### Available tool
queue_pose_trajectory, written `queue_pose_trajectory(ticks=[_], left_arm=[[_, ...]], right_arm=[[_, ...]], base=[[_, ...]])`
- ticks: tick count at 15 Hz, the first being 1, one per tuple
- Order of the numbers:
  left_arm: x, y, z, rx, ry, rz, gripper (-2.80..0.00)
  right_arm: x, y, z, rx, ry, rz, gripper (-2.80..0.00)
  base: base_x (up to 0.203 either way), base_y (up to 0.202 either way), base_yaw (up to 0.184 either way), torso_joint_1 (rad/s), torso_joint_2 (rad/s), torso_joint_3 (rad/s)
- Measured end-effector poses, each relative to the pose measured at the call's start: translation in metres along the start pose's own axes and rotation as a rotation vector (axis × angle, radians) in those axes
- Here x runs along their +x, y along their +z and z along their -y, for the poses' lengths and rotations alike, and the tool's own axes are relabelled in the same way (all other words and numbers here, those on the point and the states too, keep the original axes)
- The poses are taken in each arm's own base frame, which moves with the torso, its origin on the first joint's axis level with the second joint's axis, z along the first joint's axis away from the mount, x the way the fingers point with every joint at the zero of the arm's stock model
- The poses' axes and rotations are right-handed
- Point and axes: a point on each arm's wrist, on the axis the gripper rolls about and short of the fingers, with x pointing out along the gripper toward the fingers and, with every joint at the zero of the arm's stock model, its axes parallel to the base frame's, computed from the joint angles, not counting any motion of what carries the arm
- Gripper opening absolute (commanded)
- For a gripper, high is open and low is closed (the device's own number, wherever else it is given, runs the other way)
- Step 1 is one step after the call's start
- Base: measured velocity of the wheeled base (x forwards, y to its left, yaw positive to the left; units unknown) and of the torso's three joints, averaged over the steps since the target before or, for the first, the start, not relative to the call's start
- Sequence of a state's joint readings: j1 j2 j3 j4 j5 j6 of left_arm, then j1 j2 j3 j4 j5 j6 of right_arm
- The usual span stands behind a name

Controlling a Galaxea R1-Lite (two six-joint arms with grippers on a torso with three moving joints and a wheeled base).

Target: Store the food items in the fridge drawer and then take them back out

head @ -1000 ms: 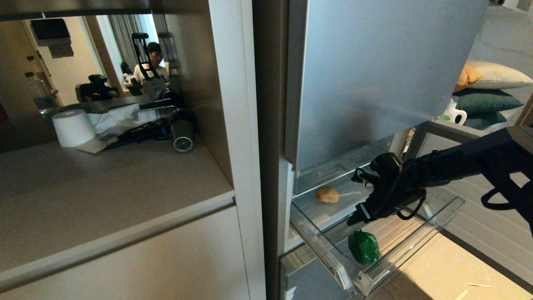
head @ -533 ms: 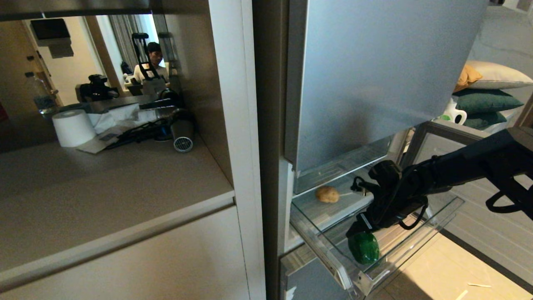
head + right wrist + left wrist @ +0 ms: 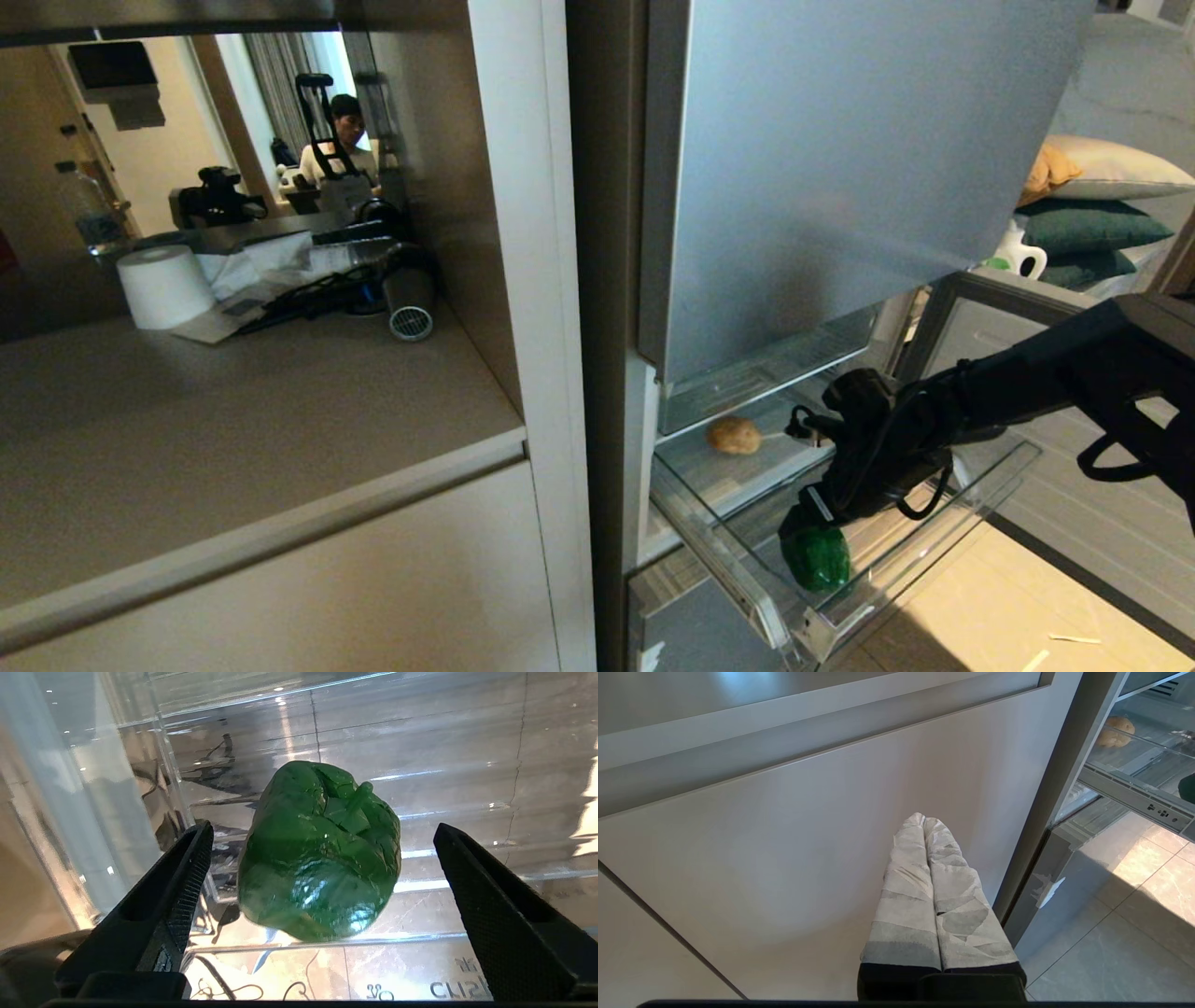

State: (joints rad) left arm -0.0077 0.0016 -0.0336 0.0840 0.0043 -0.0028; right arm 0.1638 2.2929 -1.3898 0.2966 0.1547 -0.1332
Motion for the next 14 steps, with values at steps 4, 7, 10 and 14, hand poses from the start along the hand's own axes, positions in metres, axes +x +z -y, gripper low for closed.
queue_pose_trajectory(ticks=[4, 7, 10, 14], left_arm=[[0.000, 0.000, 0.000, 0.000, 0.000, 0.000, -2.80], [0.000, 0.000, 0.000, 0.000, 0.000, 0.000, -2.80], [0.000, 0.000, 0.000, 0.000, 0.000, 0.000, -2.80], [0.000, 0.000, 0.000, 0.000, 0.000, 0.001, -2.80]], right_arm=[[0.012, -0.007, 0.001, -0.010, -0.031, 0.043, 0.00], [0.017, -0.012, 0.001, -0.009, -0.031, 0.037, 0.00], [0.020, -0.012, -0.006, -0.023, -0.029, 0.030, 0.00], [0.022, -0.012, -0.011, -0.030, -0.037, 0.023, 0.00]], base=[[0.000, 0.000, 0.000, 0.000, 0.00, 0.000], [0.000, 0.000, 0.000, 0.000, 0.00, 0.000], [0.000, 0.000, 0.000, 0.000, 0.00, 0.000], [0.000, 0.000, 0.000, 0.000, 0.00, 0.000]])
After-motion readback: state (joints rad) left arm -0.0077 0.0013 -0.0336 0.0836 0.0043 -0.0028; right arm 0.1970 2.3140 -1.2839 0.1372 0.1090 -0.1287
